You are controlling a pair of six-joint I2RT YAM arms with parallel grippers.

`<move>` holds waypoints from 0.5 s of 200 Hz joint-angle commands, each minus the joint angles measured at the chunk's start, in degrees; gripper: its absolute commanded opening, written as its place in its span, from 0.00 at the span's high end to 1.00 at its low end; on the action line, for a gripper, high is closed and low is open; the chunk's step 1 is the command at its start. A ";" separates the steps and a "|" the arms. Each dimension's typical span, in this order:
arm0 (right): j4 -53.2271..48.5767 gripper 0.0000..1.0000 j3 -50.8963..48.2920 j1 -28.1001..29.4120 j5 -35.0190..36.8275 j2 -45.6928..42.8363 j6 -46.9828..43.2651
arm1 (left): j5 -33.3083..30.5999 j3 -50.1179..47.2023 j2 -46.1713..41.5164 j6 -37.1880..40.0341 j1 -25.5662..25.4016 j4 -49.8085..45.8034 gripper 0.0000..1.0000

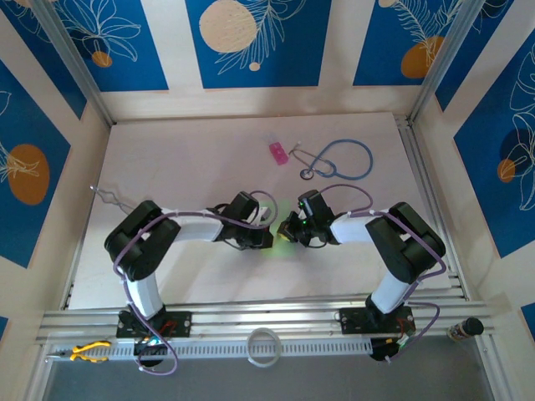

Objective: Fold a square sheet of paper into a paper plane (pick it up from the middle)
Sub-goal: Fold the triangle a second time at the center of the table.

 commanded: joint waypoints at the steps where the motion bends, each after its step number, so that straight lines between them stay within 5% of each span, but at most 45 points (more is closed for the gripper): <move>1: -7.01 1.00 -0.26 -0.13 2.16 -1.34 -2.65 | -1.74 -4.30 0.25 -0.53 0.31 -1.20 0.99; 49: -3.90 0.97 0.43 0.57 -1.10 -4.62 -6.44 | -0.81 -7.45 0.54 -1.52 0.19 1.94 1.00; 100: -3.32 1.00 3.04 2.14 -5.71 1.99 -7.77 | -1.49 -6.41 0.00 -0.11 0.16 0.24 1.00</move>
